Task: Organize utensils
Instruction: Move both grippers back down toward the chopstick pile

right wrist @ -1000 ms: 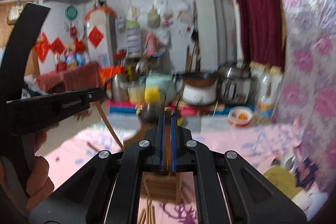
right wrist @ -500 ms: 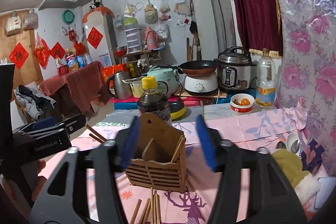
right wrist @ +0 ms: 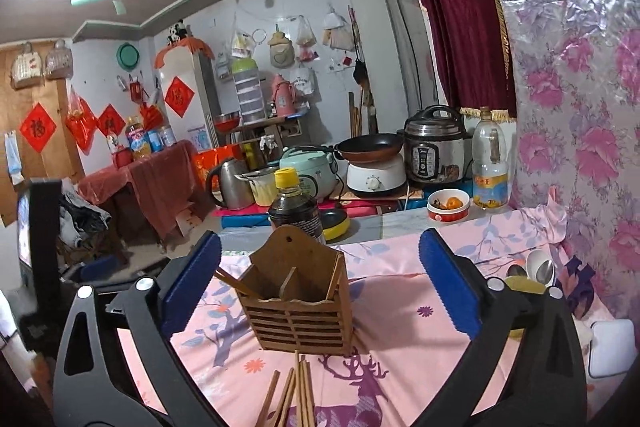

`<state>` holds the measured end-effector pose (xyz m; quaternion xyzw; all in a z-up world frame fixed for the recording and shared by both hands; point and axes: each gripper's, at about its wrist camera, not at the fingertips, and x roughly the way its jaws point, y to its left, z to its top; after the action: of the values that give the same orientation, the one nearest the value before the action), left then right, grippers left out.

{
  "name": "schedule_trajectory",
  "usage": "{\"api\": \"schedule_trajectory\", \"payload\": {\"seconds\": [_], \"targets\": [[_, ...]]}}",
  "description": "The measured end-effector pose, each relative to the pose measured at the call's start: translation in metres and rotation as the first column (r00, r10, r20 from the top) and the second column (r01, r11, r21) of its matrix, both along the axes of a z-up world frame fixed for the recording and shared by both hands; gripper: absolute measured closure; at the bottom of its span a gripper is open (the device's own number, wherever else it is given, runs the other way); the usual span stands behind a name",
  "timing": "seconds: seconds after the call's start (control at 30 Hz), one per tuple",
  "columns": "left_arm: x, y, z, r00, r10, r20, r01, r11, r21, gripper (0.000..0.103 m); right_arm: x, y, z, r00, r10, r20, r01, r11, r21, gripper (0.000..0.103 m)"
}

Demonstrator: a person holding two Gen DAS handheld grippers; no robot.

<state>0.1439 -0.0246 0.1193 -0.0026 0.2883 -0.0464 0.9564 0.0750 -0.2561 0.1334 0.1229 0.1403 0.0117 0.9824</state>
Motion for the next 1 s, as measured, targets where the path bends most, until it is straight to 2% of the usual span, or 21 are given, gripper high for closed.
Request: {"api": "schedule_trajectory", "payload": {"seconds": [0.07, 0.17, 0.2, 0.3, 0.37, 0.47, 0.53, 0.6, 0.77, 1.0], "targets": [[-0.011, -0.002, -0.008, 1.000, -0.023, -0.007, 0.023, 1.000, 0.010, 0.006, -0.008, -0.001, 0.001, 1.000, 0.004, 0.008, -0.004, 1.000, 0.014, 0.006], [-0.033, 0.002, -0.030, 1.000, -0.025, 0.008, 0.024, 0.998, 0.054, 0.006, -0.030, -0.006, -0.004, 0.997, 0.017, 0.079, -0.020, 0.999, 0.044, 0.006], [-0.039, 0.003, -0.038, 1.000, -0.025, 0.001, 0.025, 0.997, 0.072, 0.006, -0.035, -0.004, -0.007, 0.998, 0.006, 0.070, -0.008, 1.000, 0.030, 0.006], [-0.051, 0.009, -0.065, 0.998, -0.030, -0.060, 0.035, 0.995, 0.091, 0.006, -0.041, 0.002, -0.020, 0.998, 0.065, -0.014, -0.066, 0.998, -0.023, 0.006], [-0.057, 0.011, -0.084, 0.991, -0.056, -0.122, 0.069, 0.992, 0.103, 0.006, -0.053, 0.002, -0.048, 0.993, 0.104, -0.054, -0.106, 0.993, -0.046, 0.006], [-0.062, 0.012, -0.104, 0.981, -0.059, -0.184, 0.083, 0.989, 0.123, 0.006, -0.056, 0.001, -0.093, 0.977, 0.089, -0.192, -0.116, 0.984, -0.137, 0.006], [-0.064, 0.010, -0.116, 0.967, -0.088, -0.237, 0.118, 0.986, 0.115, 0.006, -0.051, -0.004, -0.116, 0.956, 0.072, -0.284, -0.119, 0.981, -0.152, 0.006], [-0.064, 0.006, -0.121, 0.960, -0.106, -0.260, 0.141, 0.983, 0.117, 0.006, -0.043, -0.011, -0.125, 0.939, 0.061, -0.338, -0.105, 0.988, -0.114, 0.006], [-0.069, -0.011, -0.132, 0.947, -0.146, -0.287, 0.195, 0.969, 0.151, 0.006, -0.040, -0.027, -0.128, 0.931, 0.079, -0.357, -0.085, 0.996, -0.002, 0.006], [-0.063, -0.026, -0.157, 0.898, -0.200, -0.392, 0.273, 0.952, 0.140, 0.006, -0.032, -0.032, -0.139, 0.903, 0.091, -0.420, -0.070, 0.995, 0.065, 0.006]]}}
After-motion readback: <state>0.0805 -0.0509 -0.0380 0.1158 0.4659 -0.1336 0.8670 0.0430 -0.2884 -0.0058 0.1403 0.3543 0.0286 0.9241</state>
